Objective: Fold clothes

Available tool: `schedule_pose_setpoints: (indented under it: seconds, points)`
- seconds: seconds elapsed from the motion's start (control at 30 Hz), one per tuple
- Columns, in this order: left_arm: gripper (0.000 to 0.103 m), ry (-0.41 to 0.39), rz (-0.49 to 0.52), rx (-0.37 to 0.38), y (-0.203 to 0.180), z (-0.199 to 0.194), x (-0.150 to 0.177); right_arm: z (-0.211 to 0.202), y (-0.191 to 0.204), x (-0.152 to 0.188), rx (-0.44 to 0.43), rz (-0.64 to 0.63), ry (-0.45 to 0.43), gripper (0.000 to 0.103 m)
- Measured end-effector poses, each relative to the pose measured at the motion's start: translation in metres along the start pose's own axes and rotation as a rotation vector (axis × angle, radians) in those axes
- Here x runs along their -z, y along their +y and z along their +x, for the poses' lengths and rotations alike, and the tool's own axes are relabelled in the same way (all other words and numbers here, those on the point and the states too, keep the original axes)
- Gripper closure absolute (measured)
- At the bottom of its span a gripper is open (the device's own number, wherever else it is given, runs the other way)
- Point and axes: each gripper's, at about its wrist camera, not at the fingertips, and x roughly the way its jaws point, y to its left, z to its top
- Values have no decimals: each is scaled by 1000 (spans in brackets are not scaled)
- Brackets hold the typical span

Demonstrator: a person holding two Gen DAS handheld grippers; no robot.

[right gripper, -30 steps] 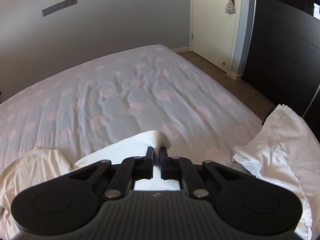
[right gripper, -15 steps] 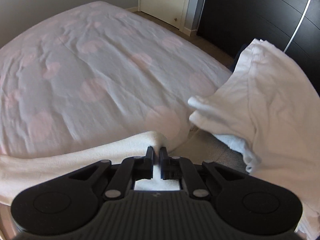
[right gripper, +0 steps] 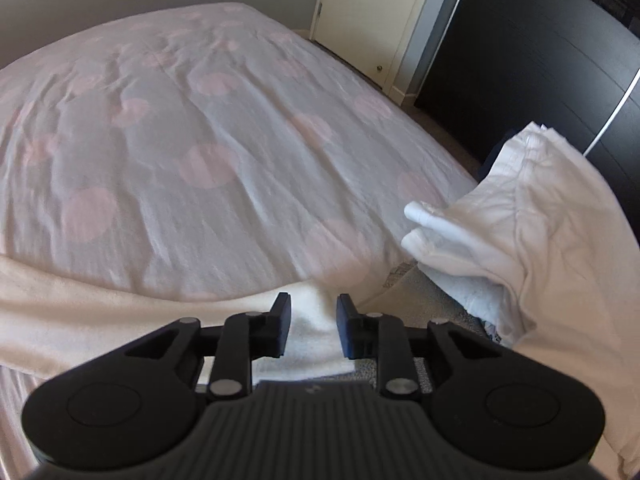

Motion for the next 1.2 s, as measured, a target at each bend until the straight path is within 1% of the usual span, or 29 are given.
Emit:
schedule_pose_setpoints:
  seconds: [0.07,0.1,0.2,0.23,0.33,0.43,0.53,0.6,0.63,0.67,0.7,0.73,0.77,0.83,0.87,0.9,0.93,0.97,1.0,1.03,1.07,1.13,1.2]
  points:
    - [29,12,-20,17,4,-4,3,-25,13,9,-35,-27,-54,68]
    - [29,23,-38,33,7,-5,5,-37,21,15,-65,-37,-68,67]
    - [29,55,-94,83,16,-9,11,-65,51,42,-235,-50,-34,65]
    - [29,66,-112,99,18,-11,13,-73,61,52,-290,-52,-17,65]
    - [29,89,-149,132,24,-16,20,-87,91,90,-444,-49,76,65]
    - [29,129,-163,171,26,-21,28,-95,116,127,-558,-63,178,65]
    - [29,183,-165,213,25,-21,33,-101,140,159,-617,-110,273,64]
    - [29,232,-159,236,22,-20,36,-102,151,173,-640,-150,327,64]
    - [29,256,-156,248,21,-19,38,-102,157,176,-646,-173,344,64]
    - [29,280,-152,259,19,-19,39,-105,160,177,-646,-198,343,62]
    - [29,304,-146,270,17,-19,41,-106,165,177,-650,-221,352,59]
    - [29,324,-139,281,13,-19,44,-103,170,179,-658,-242,383,54]
    - [29,341,-131,291,10,-19,47,-100,175,181,-659,-263,413,54]
    - [29,356,-110,281,5,-18,49,-93,186,186,-656,-313,460,55]
    - [32,360,-99,272,2,-17,51,-90,192,189,-651,-338,478,59]
    - [38,361,-92,257,0,-16,51,-88,196,191,-641,-359,493,61]
    - [43,357,-91,240,0,-16,51,-85,201,193,-631,-381,507,72]
    - [54,352,-91,225,0,-17,51,-84,204,193,-627,-396,515,81]
    - [72,344,-94,225,1,-19,51,-88,201,192,-634,-401,510,82]
    - [84,336,-102,242,3,-22,51,-91,199,190,-641,-406,505,86]
    - [100,332,-111,262,5,-25,50,-95,197,189,-648,-411,499,96]
    - [100,324,-130,302,9,-32,50,-102,192,186,-662,-420,489,98]
    - [100,327,-132,326,12,-42,49,-109,187,183,-675,-430,479,98]
